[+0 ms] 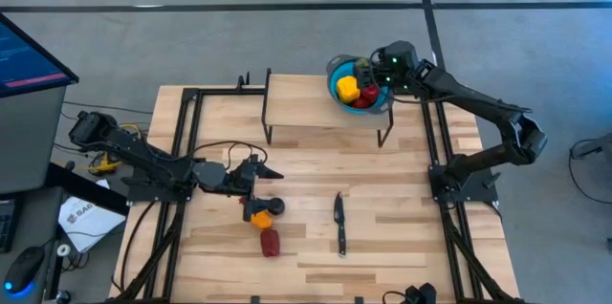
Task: Pick & Place Fruit
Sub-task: Put the purple mangosteen into the blue strainer bowl on the shelf, then put the black plum into the blue strainer bowl on the shelf
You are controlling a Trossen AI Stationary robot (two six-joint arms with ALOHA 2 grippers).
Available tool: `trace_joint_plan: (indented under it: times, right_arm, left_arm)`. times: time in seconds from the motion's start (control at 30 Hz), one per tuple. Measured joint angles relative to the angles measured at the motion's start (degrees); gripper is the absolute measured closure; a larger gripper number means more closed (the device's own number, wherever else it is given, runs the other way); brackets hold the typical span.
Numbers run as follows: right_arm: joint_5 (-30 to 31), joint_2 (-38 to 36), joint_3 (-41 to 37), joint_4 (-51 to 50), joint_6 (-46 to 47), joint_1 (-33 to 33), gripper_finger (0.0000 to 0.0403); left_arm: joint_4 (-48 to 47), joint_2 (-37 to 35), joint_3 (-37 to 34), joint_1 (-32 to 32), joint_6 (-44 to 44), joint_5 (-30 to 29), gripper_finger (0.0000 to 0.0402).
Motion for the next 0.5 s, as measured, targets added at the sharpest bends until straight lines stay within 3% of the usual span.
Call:
trace_joint_plan:
  times: [0.3, 0.5]
  right_arm:
    - [0.52, -1.06, 0.0, 0.04, 0.54, -0.33, 0.0015]
    - [8.95, -7.37, 0.0, 0.07, -4.21, 5.03, 0.0014]
  left_arm:
    - [-0.02, 0.0, 0.0, 0.0, -0.02, 0.1, 0.0028]
    - [-0.05, 0.0, 0.0, -0.49, 3.34, 0.21, 0.0028]
